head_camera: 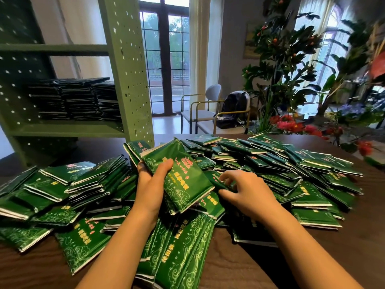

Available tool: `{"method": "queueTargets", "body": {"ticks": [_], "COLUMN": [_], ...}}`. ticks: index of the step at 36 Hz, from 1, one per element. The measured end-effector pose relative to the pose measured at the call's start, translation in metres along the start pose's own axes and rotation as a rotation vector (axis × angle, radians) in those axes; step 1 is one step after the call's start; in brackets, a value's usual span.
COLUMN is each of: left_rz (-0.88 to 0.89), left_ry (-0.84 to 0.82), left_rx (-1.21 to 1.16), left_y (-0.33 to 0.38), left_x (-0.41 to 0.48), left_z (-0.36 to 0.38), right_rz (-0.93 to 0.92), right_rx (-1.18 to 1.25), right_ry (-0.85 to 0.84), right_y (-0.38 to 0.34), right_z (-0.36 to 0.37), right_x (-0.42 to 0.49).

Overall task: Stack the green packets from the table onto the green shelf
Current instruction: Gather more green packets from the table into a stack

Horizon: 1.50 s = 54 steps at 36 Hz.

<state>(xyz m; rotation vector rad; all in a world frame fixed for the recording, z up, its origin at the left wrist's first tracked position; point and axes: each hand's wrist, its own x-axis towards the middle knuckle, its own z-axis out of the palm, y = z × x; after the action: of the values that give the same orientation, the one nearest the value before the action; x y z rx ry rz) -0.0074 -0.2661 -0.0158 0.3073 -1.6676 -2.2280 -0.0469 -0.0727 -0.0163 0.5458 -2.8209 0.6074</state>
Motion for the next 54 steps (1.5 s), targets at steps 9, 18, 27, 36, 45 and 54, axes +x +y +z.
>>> {"method": "queueTargets", "body": {"ticks": [9, 18, 27, 36, 45, 54], "left_rz": [-0.006, 0.026, 0.042, 0.013, -0.029, -0.119], "left_ry": [-0.015, -0.047, -0.013, -0.031, -0.048, 0.011], "left_rx": [0.030, 0.145, 0.150, 0.070, 0.015, -0.182], "left_y": [-0.003, -0.004, -0.006, -0.006, -0.005, -0.006], "left_x": [0.000, 0.001, 0.000, -0.001, -0.001, 0.009], "left_z": [0.001, 0.000, 0.004, 0.003, 0.002, -0.008], "right_rz": [-0.055, -0.030, -0.252, -0.320, -0.317, -0.068], "right_rx": [0.391, 1.243, 0.801, 0.605, 0.583, 0.358], "right_ry": [0.531, 0.403, 0.311, 0.250, 0.185, 0.150], "right_y": [-0.001, -0.010, -0.025, -0.030, -0.027, -0.005], "right_z": [-0.012, -0.012, 0.010, 0.013, 0.014, 0.006], "right_x": [0.002, 0.000, -0.005, -0.009, -0.006, 0.004]}}
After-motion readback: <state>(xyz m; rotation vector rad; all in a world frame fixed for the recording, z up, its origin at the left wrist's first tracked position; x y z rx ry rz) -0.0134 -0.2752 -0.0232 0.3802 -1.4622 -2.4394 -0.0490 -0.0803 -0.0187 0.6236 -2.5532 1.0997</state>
